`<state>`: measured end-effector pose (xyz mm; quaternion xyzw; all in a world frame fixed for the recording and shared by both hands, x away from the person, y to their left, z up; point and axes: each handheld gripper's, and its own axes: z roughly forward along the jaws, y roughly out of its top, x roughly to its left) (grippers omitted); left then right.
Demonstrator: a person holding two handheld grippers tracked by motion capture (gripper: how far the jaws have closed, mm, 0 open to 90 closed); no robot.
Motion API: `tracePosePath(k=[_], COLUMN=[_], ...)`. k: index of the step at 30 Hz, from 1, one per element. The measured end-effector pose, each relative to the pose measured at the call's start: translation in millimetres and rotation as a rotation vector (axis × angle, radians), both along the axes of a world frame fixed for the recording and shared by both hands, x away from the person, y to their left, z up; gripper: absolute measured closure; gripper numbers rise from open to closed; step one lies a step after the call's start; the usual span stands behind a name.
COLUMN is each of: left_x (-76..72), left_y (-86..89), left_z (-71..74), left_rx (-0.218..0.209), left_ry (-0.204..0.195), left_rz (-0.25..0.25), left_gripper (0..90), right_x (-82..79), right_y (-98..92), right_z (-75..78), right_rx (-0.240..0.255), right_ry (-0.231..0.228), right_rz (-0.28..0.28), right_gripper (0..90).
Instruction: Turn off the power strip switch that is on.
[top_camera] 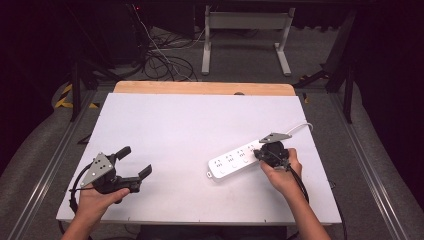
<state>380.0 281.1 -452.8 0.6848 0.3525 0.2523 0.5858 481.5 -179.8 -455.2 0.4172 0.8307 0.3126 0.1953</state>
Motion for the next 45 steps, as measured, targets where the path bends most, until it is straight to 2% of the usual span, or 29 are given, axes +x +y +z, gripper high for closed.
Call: tracePosePath(k=[45], left_x=[0.8], left_y=[0.6], left_z=[0.0], left_rx=[0.004], left_ry=[0.002], left_rz=[-0.005], left_gripper=[2.9], right_x=[0.6], right_y=[-0.8], right_z=[0.4], right_rx=[0.011], right_ry=[0.008], right_rz=[-0.004], right_gripper=[90.0])
